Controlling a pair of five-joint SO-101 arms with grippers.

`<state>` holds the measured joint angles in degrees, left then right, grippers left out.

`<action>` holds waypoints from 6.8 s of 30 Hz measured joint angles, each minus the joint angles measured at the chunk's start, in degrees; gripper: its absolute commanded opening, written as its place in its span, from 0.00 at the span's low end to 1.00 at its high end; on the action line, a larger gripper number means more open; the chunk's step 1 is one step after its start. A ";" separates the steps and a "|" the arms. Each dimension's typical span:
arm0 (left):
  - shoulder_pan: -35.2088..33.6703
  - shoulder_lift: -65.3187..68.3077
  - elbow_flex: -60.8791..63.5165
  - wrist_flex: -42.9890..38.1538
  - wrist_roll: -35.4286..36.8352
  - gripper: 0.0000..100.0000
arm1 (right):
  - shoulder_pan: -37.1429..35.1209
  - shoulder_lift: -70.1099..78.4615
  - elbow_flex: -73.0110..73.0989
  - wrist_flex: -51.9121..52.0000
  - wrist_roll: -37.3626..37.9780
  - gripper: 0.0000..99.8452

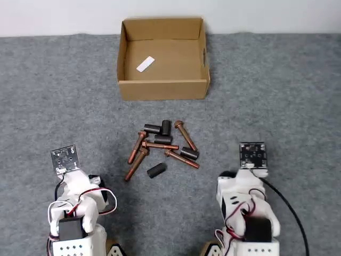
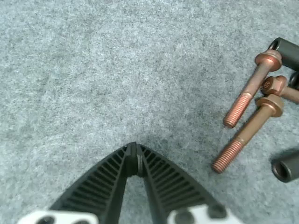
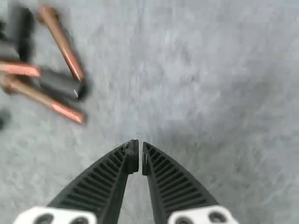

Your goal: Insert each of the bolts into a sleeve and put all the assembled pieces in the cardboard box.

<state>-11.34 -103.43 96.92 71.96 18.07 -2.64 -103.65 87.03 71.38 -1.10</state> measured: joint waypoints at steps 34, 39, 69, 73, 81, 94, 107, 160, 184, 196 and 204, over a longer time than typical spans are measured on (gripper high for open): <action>0.00 0.00 0.00 0.00 0.00 0.00 | -18.64 91.25 -64.09 10.11 43.08 0.18; 0.00 0.00 0.00 0.00 0.00 0.00 | -18.81 101.01 -71.12 10.11 43.87 0.18; 0.00 0.00 0.00 0.00 0.00 0.00 | -22.51 125.89 -80.97 3.78 45.19 0.08; 0.00 0.00 0.00 0.00 0.00 0.00 | -21.89 126.15 -81.05 3.34 45.36 0.08; 0.00 0.00 0.00 0.00 0.00 0.00 | -20.92 124.84 -81.05 3.25 45.36 0.03; 0.00 0.00 0.00 0.00 0.00 0.00 | -20.48 123.69 -81.05 2.64 45.36 0.03; 0.00 0.00 0.00 0.00 0.00 0.00 | -19.96 128.00 -83.96 -0.09 45.45 0.04; 0.00 0.00 0.00 0.00 0.00 0.00 | -11.08 79.03 -74.37 28.92 28.22 0.01; 0.00 0.00 0.00 0.00 0.00 0.00 | 16.09 36.40 -55.38 29.01 2.99 0.01; -5.63 0.00 -8.62 -1.41 -18.02 0.16 | 24.62 33.58 -55.38 29.01 2.99 0.01; -5.54 0.97 -22.77 -4.04 -20.66 0.04 | 24.88 33.49 -55.38 29.01 2.81 0.01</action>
<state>-16.88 -102.46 74.15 67.91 -2.59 22.24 -70.15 31.65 100.40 1.71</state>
